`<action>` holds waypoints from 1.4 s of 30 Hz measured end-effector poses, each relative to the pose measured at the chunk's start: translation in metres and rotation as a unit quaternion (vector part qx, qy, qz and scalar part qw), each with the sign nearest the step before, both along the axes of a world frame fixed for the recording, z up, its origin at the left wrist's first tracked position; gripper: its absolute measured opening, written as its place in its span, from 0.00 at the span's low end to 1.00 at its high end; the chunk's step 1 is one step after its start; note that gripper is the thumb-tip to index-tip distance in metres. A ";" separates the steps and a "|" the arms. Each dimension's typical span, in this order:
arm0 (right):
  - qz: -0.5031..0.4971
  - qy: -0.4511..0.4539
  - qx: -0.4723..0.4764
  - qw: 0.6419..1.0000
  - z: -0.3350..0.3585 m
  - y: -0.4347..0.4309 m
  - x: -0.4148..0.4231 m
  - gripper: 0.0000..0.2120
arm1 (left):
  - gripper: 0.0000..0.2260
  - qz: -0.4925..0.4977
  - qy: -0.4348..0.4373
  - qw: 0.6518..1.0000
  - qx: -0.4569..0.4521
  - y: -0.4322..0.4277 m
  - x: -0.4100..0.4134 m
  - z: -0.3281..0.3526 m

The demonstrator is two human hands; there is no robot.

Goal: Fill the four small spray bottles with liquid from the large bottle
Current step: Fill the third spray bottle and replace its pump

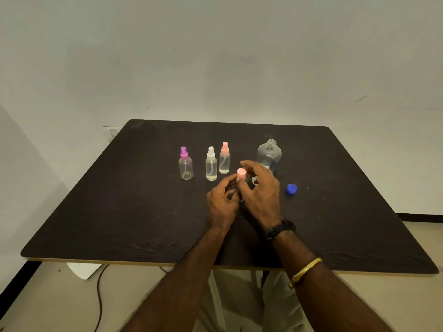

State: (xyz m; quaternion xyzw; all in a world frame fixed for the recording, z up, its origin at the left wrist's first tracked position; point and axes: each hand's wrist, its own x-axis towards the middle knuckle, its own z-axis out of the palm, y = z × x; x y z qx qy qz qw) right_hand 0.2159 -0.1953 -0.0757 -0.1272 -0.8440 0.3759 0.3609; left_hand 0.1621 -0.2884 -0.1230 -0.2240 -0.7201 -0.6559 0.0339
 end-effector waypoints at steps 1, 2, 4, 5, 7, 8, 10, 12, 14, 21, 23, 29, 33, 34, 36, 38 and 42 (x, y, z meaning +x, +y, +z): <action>0.001 0.006 -0.003 1.000 0.001 -0.001 0.001 0.13 | 0.18 -0.002 -0.001 1.000 0.000 0.000 0.000 0.000; 0.000 0.011 -0.005 1.000 0.001 -0.001 0.001 0.13 | 0.18 -0.003 -0.002 1.000 -0.001 0.000 0.000 0.000; 0.003 0.014 -0.008 1.000 0.003 -0.001 0.001 0.12 | 0.18 -0.005 -0.006 1.000 -0.003 -0.001 0.000 0.000; 0.002 0.017 -0.007 1.000 0.004 -0.001 0.001 0.13 | 0.18 -0.005 -0.006 1.000 -0.003 -0.001 0.000 -0.001; -0.008 0.031 -0.006 0.999 0.007 0.000 0.002 0.13 | 0.19 -0.005 -0.006 1.000 -0.003 -0.001 0.001 -0.001; -0.015 0.041 -0.008 0.999 0.009 0.001 0.003 0.14 | 0.19 -0.008 -0.009 1.000 -0.002 -0.002 0.001 0.000; -0.033 0.060 -0.011 0.998 0.010 0.003 0.005 0.14 | 0.20 -0.015 -0.011 1.000 0.002 -0.002 0.003 0.002; -0.053 0.071 -0.010 0.996 0.009 0.007 0.008 0.13 | 0.21 -0.020 -0.010 1.000 0.008 -0.002 0.003 0.003; -0.070 0.064 -0.008 0.995 0.006 0.010 0.011 0.13 | 0.21 -0.023 -0.009 1.000 0.014 -0.002 0.003 0.002; -0.092 -0.050 0.008 0.995 -0.008 0.019 0.020 0.11 | 0.23 -0.018 0.000 1.000 -0.006 -0.002 0.004 0.003; -0.094 -0.094 0.010 0.991 -0.011 0.020 0.020 0.09 | 0.25 -0.021 0.005 1.000 -0.014 -0.002 0.004 0.003; -0.098 -0.161 0.032 0.982 -0.019 0.020 0.018 0.05 | 0.26 -0.022 0.008 1.000 -0.018 -0.003 0.003 0.003; -0.102 -0.198 0.033 0.974 -0.023 0.021 0.016 0.07 | 0.26 -0.013 0.008 1.000 -0.016 -0.002 0.003 0.002; -0.102 -0.203 0.033 0.973 -0.024 0.022 0.017 0.06 | 0.26 -0.012 0.008 1.000 -0.014 -0.002 0.003 0.002; -0.106 -0.207 0.031 0.972 -0.025 0.022 0.017 0.06 | 0.26 -0.010 0.005 1.000 -0.011 -0.001 0.003 0.002; -0.107 -0.208 0.029 0.972 -0.026 0.023 0.017 0.05 | 0.25 -0.009 0.000 1.000 -0.008 -0.001 0.003 0.002; -0.102 -0.216 0.036 0.970 -0.023 0.024 0.018 0.08 | 0.25 -0.002 0.000 1.000 -0.006 0.000 0.004 0.003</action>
